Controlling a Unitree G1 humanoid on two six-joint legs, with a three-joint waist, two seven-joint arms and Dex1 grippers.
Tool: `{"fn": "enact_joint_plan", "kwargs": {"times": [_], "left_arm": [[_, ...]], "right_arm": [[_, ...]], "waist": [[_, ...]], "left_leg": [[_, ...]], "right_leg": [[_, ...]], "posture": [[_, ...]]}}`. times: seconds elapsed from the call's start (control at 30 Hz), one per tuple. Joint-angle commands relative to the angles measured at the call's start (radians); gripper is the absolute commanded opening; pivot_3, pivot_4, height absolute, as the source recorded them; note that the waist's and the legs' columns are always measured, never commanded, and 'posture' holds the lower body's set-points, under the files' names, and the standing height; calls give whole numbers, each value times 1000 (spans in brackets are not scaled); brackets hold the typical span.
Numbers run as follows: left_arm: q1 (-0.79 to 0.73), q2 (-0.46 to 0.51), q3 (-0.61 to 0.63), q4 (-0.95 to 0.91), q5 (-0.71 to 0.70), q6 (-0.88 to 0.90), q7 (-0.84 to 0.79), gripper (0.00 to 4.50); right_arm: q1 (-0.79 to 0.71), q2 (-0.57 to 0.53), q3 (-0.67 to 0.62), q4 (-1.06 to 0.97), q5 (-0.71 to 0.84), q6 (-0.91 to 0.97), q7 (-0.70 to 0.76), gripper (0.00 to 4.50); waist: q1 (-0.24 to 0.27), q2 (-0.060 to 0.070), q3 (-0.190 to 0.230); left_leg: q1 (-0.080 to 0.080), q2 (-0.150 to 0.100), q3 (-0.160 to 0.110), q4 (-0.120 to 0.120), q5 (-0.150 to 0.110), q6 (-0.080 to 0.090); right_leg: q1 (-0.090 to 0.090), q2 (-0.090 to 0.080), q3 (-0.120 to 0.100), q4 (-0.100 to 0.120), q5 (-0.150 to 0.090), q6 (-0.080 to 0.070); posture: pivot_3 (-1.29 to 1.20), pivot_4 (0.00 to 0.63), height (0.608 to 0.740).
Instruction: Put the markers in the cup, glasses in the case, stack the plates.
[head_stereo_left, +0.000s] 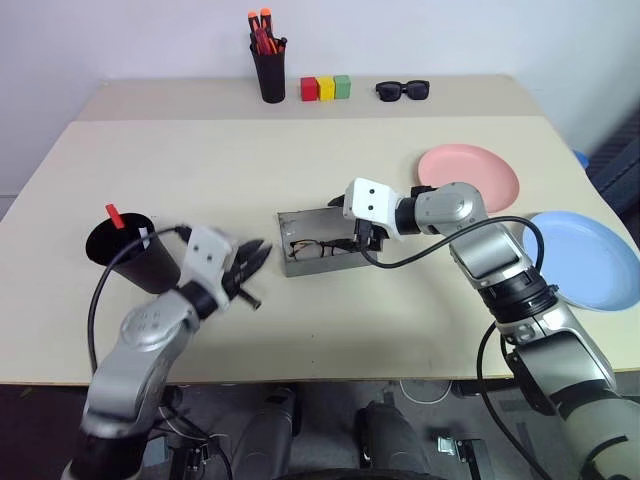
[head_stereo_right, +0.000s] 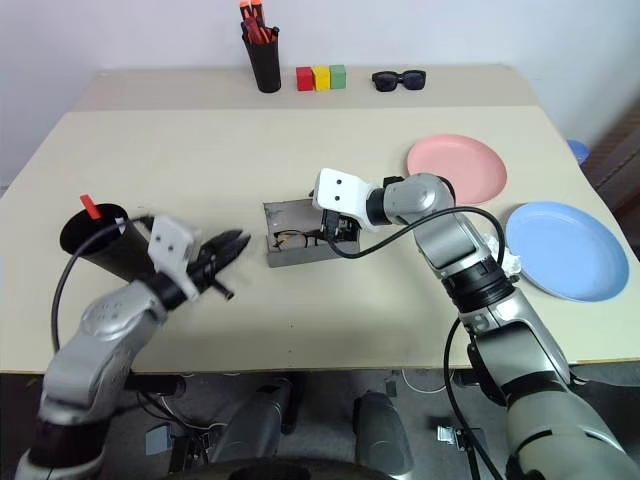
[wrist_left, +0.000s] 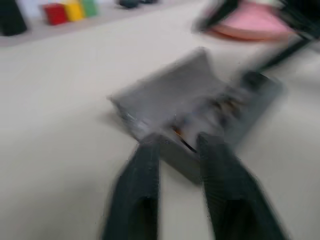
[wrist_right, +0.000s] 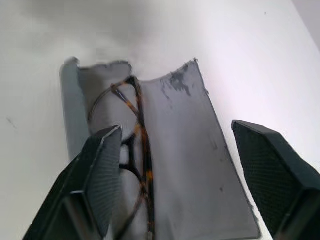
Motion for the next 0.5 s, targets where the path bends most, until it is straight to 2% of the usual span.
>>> {"fn": "enact_joint_plan", "kwargs": {"times": [0.03,0.2,0.33,0.5], "left_arm": [[-191,-49,10,122,16,86,93,29],[-481,-116,7,457,59,141,170,29],[-645,-122,-28,684,76,154,107,29],[-833,-116,-69,1054,110,138,-36,29]], "right_arm": [[49,-39,-78,-119,34,24,-15,3511],[164,-106,-147,-225,41,88,-44,3511],[251,-150,-200,-306,55,123,-66,3511],[436,-168,-353,-455,125,145,-119,3511]], "waist": [[5,0,0],[5,-1,0],[-3,-1,1],[-14,-2,1]], "left_leg": [[0,0,0,0,0,0],[0,0,0,0,0,0],[0,0,1,0,0,0],[-1,0,0,0,1,0]], "right_leg": [[0,0,0,0,0,0],[0,1,0,0,0,0],[0,1,0,1,0,1],[0,1,-1,1,0,1]], "posture": [[0,150,734],[0,150,734],[0,150,734],[0,150,734]]}}
